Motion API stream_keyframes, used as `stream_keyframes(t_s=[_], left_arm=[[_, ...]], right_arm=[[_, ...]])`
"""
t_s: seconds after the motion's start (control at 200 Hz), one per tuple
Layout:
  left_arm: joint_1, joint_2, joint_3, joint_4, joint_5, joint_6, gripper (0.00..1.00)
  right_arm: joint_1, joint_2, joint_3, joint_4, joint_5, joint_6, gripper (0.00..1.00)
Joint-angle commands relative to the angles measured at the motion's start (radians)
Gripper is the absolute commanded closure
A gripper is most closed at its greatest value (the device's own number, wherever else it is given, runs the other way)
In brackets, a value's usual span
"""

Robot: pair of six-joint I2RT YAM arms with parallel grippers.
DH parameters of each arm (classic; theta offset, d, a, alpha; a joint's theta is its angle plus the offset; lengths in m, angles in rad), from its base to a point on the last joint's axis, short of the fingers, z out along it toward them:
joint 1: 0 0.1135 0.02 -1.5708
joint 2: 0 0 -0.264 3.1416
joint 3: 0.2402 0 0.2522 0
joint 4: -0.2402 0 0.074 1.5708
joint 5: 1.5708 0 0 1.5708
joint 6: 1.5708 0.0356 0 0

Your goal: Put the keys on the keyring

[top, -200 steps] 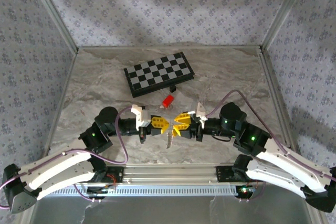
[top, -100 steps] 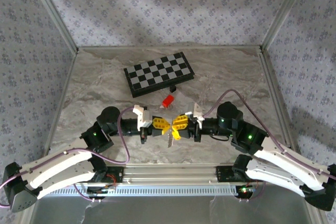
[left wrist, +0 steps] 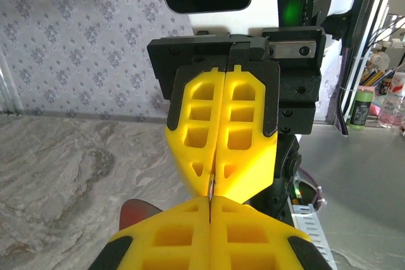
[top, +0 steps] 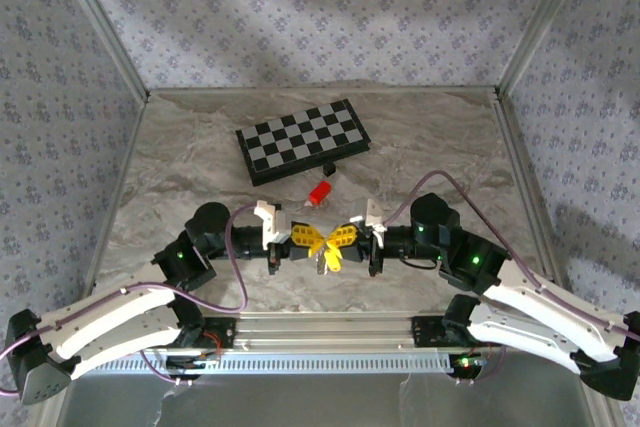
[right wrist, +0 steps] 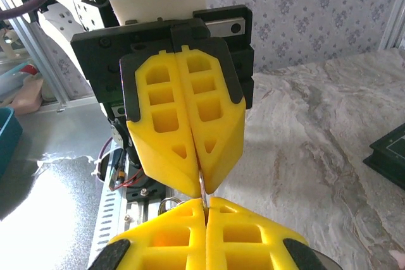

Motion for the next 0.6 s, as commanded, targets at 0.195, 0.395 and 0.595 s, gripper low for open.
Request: stream_keyframes(t_s=[0.195,0.395,0.595], left_arm=[[-0.046,0.022,0.149,-0.325,-0.093,0.134,0.73],[-0.056,0.051,0.178,-0.360,-0.100,0.142,0.74],[-0.057,0.083,0.196,-0.357,-0.093,0.147,0.80]], right_arm=[[0.007,0.074,0.218,-0.372,0.079,-0.145,1.00],[0.020,0.163,0.323,-0.555,0.081,-0.221,1.00],[0.029,0.194,0.343,-0.570,0.050,-0.252,1.00]])
